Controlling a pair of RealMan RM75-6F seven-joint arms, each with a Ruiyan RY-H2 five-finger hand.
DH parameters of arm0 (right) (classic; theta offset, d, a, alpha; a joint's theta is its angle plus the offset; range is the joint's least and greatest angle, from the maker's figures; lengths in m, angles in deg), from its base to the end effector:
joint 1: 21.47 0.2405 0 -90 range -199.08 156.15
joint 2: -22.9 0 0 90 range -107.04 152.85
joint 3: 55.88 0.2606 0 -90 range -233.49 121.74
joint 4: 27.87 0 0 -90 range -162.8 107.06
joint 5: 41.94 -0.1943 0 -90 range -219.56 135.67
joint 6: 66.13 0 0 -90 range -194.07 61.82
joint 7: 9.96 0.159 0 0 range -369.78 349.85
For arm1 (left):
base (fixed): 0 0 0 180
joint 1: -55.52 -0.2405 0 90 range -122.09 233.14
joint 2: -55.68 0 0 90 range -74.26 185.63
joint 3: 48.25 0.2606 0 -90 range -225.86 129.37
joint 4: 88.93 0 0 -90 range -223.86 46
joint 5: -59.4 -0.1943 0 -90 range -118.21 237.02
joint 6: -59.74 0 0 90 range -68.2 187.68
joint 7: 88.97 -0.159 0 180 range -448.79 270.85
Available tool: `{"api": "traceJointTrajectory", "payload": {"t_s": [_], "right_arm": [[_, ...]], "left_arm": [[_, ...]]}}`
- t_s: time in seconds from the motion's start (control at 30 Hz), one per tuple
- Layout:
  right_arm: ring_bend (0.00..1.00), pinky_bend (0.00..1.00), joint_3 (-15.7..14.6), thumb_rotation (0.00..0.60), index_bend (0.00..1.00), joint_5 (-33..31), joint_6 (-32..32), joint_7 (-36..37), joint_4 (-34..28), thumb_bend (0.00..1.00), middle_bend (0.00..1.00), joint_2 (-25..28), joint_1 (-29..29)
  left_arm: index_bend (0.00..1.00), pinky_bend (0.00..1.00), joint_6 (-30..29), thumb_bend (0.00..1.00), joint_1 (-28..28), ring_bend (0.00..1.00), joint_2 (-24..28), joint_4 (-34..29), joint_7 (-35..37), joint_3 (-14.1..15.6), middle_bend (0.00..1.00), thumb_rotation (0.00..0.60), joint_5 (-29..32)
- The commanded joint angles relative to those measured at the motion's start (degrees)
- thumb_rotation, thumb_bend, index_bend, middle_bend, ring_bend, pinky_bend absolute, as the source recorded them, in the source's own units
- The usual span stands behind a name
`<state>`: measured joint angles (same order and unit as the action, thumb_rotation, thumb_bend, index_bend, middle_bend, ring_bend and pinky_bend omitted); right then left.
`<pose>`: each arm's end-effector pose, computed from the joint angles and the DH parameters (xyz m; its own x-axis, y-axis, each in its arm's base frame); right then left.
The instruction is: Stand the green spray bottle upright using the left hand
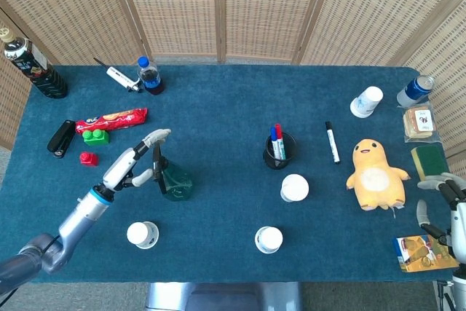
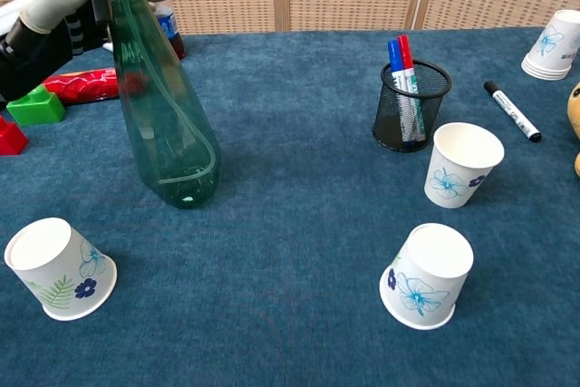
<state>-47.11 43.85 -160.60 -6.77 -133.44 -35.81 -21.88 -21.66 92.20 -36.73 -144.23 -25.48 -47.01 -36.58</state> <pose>-0.2709 -0.1815 0.2263 0.2112 0.2234 0.9516 -0.9772 0.0262 0.2107 -0.2001 0.3389 0.0331 -0.3030 0.4480 0.8412 0.7473 -0.4361 0.5014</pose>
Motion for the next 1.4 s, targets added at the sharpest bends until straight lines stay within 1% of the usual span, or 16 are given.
{"api": "traceJointTrajectory", "payload": {"t_s": [0.03, 0.17, 0.27, 0.47, 0.57, 0.6, 0.7, 0.73, 0.87, 0.97, 1.1, 1.17, 1.3, 1.4], "right_arm": [[0.23, 0.28, 0.1, 0.6, 0.39, -0.1, 0.2, -0.1, -0.1, 0.51, 0.37, 0.0, 0.2], [0.23, 0.28, 0.2, 0.6, 0.39, -0.3, 1.1, -0.3, -0.1, 0.51, 0.37, 0.3, 0.7], [0.23, 0.28, 0.4, 0.6, 0.39, -0.6, 2.1, -0.5, -0.1, 0.51, 0.37, 0.6, 1.3], [0.23, 0.28, 0.6, 0.6, 0.4, -1.4, 4.7, -0.9, 0.7, 0.51, 0.37, 0.7, 2.9], [0.23, 0.28, 0.8, 0.6, 0.4, -2.0, 5.8, -1.5, 1.1, 0.51, 0.37, 0.7, 3.6], [0.23, 0.28, 0.9, 0.6, 0.4, -2.2, 6.2, -1.8, 1.3, 0.51, 0.37, 0.8, 3.9], [0.23, 0.28, 1.0, 0.6, 0.4, -2.5, 6.9, -3.0, 1.9, 0.51, 0.37, 0.6, 4.6], [0.23, 0.28, 1.0, 0.6, 0.4, -2.5, 7.1, -3.4, 2.1, 0.51, 0.37, 0.6, 4.7], [0.23, 0.28, 0.9, 0.6, 0.4, -2.6, 7.4, -5.1, 3.3, 0.51, 0.37, 0.4, 5.1], [0.23, 0.28, 0.7, 0.6, 0.41, -2.5, 7.5, -6.1, 4.0, 0.51, 0.37, 0.3, 5.3], [0.22, 0.27, 0.2, 0.6, 0.41, -2.7, 8.3, -7.6, 4.6, 0.51, 0.37, 0.4, 5.5], [0.21, 0.26, 0.1, 0.6, 0.41, -2.6, 8.5, -7.7, 4.7, 0.51, 0.37, 0.4, 5.7], [0.2, 0.26, -0.4, 0.6, 0.41, -2.1, 8.7, -6.7, 5.3, 0.51, 0.37, 0.0, 5.8], [0.2, 0.26, -0.7, 0.6, 0.41, -2.2, 9.3, -6.1, 5.8, 0.51, 0.37, -0.2, 5.9]], "left_arm": [[0.02, 0.16, -0.4, 0.33, -0.5, 0.0, 0.8, -0.8, -0.4, 0.0, 0.02, 0.113, 0.2], [0.04, 0.18, -0.4, 0.33, -2.0, 0.0, 3.3, -3.5, -3.6, 0.3, 0.03, 0.112, 1.1], [0.08, 0.2, -0.1, 0.33, -3.6, 0.02, 6.6, -6.9, -7.0, 0.9, 0.05, 0.117, 1.9], [0.14, 0.18, 0.6, 0.33, -7.6, 0.06, 16.0, -17.3, -15.4, 2.1, 0.08, 0.116, 4.9], [0.18, 0.21, 1.1, 0.33, -9.6, 0.07, 20.6, -21.7, -19.8, 3.0, 0.11, 0.119, 6.4], [0.19, 0.22, 1.4, 0.33, -10.3, 0.07, 22.5, -23.8, -21.8, 3.3, 0.14, 0.122, 7.0], [0.22, 0.23, 1.9, 0.33, -12.6, 0.1, 27.3, -28.8, -27.3, 4.3, 0.17, 0.147, 9.1], [0.23, 0.23, 1.9, 0.33, -13.3, 0.1, 28.4, -30.1, -28.9, 4.5, 0.17, 0.163, 9.6], [0.23, 0.21, 0.9, 0.33, -16.5, 0.1, 33.0, -35.0, -35.1, 5.1, 0.17, 0.179, 11.9], [0.24, 0.2, -0.1, 0.33, -18.5, 0.1, 35.4, -37.7, -38.3, 5.3, 0.17, 0.194, 12.8], [0.26, 0.22, -1.9, 0.33, -21.6, 0.11, 38.8, -41.4, -43.0, 5.8, 0.18, 0.206, 13.9], [0.26, 0.23, -2.6, 0.33, -22.6, 0.12, 39.6, -42.7, -44.3, 5.7, 0.19, 0.221, 14.3], [0.27, 0.26, -4.9, 0.33, -25.3, 0.13, 40.2, -44.7, -44.8, 4.8, 0.2, 0.289, 15.1], [0.29, 0.27, -6.9, 0.33, -26.8, 0.15, 39.6, -45.1, -45.6, 3.8, 0.22, 0.341, 15.2]]}}
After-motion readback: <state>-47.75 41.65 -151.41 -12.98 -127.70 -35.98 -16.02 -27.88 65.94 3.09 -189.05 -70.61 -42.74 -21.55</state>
